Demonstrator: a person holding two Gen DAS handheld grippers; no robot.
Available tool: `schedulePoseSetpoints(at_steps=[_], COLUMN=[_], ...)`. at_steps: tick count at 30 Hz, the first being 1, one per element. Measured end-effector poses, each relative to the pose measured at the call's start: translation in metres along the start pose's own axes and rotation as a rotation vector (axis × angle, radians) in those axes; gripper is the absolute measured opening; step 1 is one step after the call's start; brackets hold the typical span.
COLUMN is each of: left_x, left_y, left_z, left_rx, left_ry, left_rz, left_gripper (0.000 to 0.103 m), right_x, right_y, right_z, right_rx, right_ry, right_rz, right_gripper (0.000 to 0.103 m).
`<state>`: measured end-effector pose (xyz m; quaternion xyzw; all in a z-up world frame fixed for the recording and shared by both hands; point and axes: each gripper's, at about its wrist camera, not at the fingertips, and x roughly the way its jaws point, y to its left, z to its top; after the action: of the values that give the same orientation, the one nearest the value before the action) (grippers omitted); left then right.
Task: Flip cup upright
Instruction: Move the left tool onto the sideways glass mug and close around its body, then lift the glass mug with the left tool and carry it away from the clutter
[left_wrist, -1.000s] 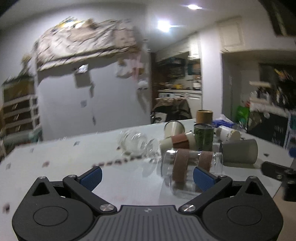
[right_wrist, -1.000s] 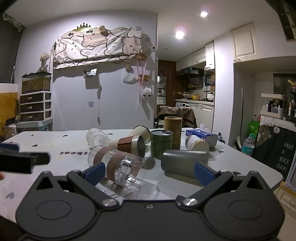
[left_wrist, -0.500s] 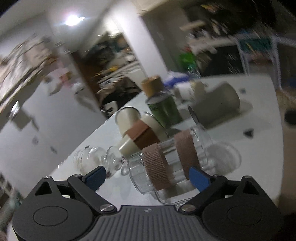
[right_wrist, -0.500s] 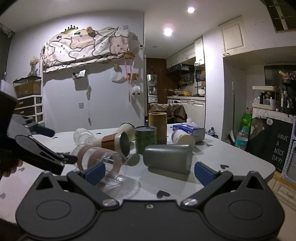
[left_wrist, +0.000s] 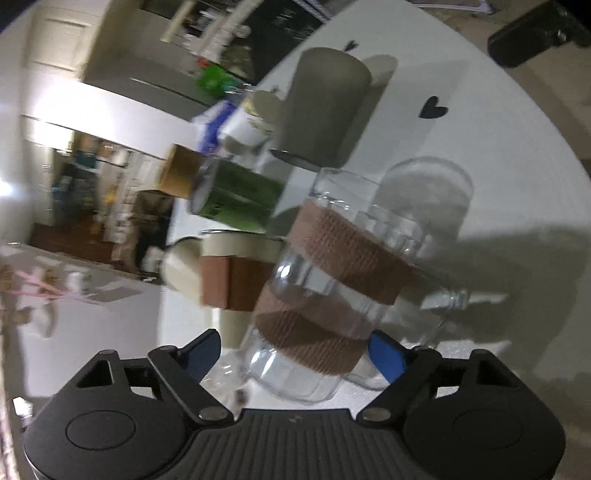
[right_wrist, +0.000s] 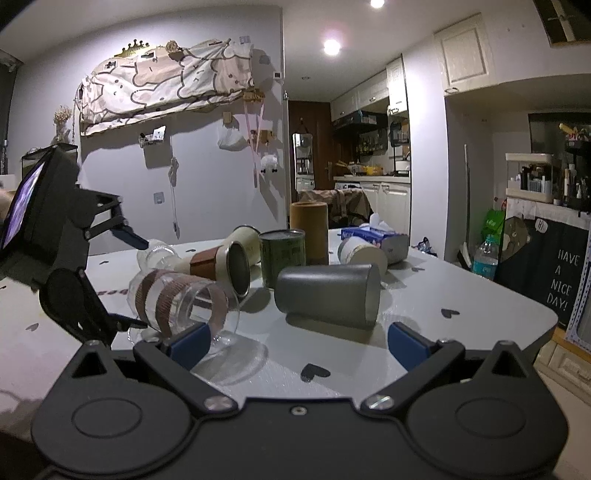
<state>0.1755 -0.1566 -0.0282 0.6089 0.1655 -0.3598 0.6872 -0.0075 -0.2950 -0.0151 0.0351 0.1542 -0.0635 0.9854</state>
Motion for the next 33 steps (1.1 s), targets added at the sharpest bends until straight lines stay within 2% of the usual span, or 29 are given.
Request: schedulePoseSetpoints(at_steps=[3,6,9,12,16,22,26,33], left_x=[0.013,0.028,0.034,0.033,0.023,-0.008,-0.033,-0.082], left_y=[0.003,0.005,0.015,0.012,0.002,-0.019,-0.022,-0.025], left_z=[0.001,0.002,0.007,0.006,0.001,-0.017,-0.036,-0.083], left_rx=[0.047,0.088,0.036,-0.023,-0.159,-0.322,-0.505,-0.837], left_ry=[0.015,0.021,0.025,0.023,0.062,0.148,0.221,0.398], left_rz=[-0.067,-0.071,-0.115,-0.091,-0.025,0.034,0.033,0.008], left_gripper=[0.084,0.085,0.084,0.082,0.082,0.082,0.081,0.081], right_x=[0.007,0.013,0.023,0.032,0.039,0.039,0.036,0.027], right_y=[-0.004,-0.008,-0.012,-0.015,-0.012,0.0,0.011,0.04], right_z=[0.0,0.001,0.002,0.002,0.003,0.005,0.006,0.007], right_rx=[-0.001,-0.002,0.012,0.021,0.019,0.003,-0.002,-0.039], right_ry=[0.011,0.014,0.026,0.046,0.056,0.048,0.043,0.03], right_rz=[-0.002,-0.011,-0.02,-0.019,-0.006,0.049,0.091,0.198], right_gripper=[0.103,0.103,0.103,0.101,0.099,0.099,0.098,0.098])
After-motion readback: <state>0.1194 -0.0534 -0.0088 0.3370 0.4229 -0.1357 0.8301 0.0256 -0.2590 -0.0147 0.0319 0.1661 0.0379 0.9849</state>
